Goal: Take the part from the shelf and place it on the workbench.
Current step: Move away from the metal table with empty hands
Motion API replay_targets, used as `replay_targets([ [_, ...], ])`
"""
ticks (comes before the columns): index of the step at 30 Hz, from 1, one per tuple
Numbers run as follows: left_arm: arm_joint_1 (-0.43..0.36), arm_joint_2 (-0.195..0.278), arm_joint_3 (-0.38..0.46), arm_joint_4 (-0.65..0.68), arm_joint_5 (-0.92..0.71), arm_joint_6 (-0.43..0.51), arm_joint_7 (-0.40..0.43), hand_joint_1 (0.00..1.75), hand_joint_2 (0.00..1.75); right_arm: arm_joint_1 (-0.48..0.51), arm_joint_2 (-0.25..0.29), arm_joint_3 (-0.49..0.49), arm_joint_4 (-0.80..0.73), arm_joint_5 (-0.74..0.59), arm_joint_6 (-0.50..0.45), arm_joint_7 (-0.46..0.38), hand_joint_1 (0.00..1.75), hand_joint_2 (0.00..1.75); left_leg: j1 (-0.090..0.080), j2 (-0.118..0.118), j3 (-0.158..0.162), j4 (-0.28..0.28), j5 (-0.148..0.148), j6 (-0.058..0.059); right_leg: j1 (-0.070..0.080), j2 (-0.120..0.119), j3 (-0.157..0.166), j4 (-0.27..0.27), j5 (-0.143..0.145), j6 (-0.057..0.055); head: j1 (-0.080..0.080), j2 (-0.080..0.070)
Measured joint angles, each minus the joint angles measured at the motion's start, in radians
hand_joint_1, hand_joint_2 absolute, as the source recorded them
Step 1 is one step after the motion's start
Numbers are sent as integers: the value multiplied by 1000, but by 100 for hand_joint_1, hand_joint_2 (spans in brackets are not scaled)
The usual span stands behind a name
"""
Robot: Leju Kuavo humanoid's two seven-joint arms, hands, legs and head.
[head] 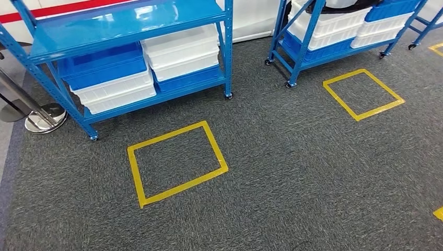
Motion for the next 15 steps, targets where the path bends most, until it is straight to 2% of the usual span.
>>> replay_targets([
  [2, 0, 2, 0, 0, 0, 0, 0, 0, 0, 0, 0, 0, 0, 0, 0, 0, 0, 0, -4, 36, 74, -139, 63, 7, 3, -22, 9, 1, -7, 7, 0, 0],
  [3, -1, 3, 0, 0, 0, 0, 0, 0, 0, 0, 0, 0, 0, 1, 0, 0, 0, 0, -7, 50, 98, -188, 79, 13, 5, -32, 12, 2, -10, 12, 0, 0],
  [4, -2, 3, 0, 0, 0, 0, -1, 0, 0, -2, 0, 0, 0, 1, 0, 0, 0, 0, -10, 59, 109, -213, 85, 18, 6, -40, 15, 3, -13, 17, 0, 0],
  [6, 0, 3, 0, 0, 0, 0, -1, 0, 0, -7, 0, 0, 0, 2, 0, 0, 0, 0, -12, 45, 107, -220, 85, 29, 7, -54, 20, 2, -15, 27, 0, 0],
  [7, 1, 2, 0, 0, 0, 0, -2, 0, 0, -9, 0, 0, 0, 2, 1, 0, 0, 0, -10, 36, 108, -223, 88, 35, 5, -45, 22, 6, -19, 33, 0, 0],
  [9, 1, 2, 0, 0, -1, 0, -2, 0, 0, -9, 0, 0, 0, 4, 1, 0, 0, 0, -5, 17, 111, -230, 95, 48, 1, 3, 4, 53, -55, 44, 0, 0],
  [10, -1, 1, 0, 0, -1, 0, -2, 0, 0, -7, 0, 0, 0, 4, 1, 0, 0, 0, -4, 8, 111, -231, 98, 52, -1, 32, -22, 108, -88, 47, 0, 0],
  [11, -2, 1, 0, 0, -1, 0, -3, 0, 0, -4, 0, 0, 0, 5, 1, 0, 0, 0, -4, -3, 109, -231, 99, 55, -2, 49, -55, 175, -122, 48, 0, 0],
  [12, -4, 1, 0, 0, -2, 0, -3, 0, 0, -2, 0, 0, 0, 6, 1, 0, 0, 0, -5, -15, 108, -230, 100, 56, -3, 56, -88, 239, -146, 49, 0, 0],
  [13, -4, 1, 0, 0, -2, 0, -2, 0, 0, -1, 0, 0, 1, 6, 2, 1, 0, 0, -5, -28, 107, -230, 100, 56, -3, 58, -111, 279, -153, 49, 0, 0],
  [14, -3, 2, 0, 0, -2, 0, -2, 0, 0, -1, 0, 0, 1, 7, 2, 2, 0, 0, -6, -42, 108, -229, 100, 56, -3, 60, -116, 281, -137, 49, 0, 0],
  [15, -3, 2, 0, 0, -3, 0, -1, 0, 0, 0, 0, 0, 1, 7, 2, 2, 0, 0, -6, -56, 110, -228, 100, 55, -4, 64, -103, 245, -104, 47, 0, 0],
])
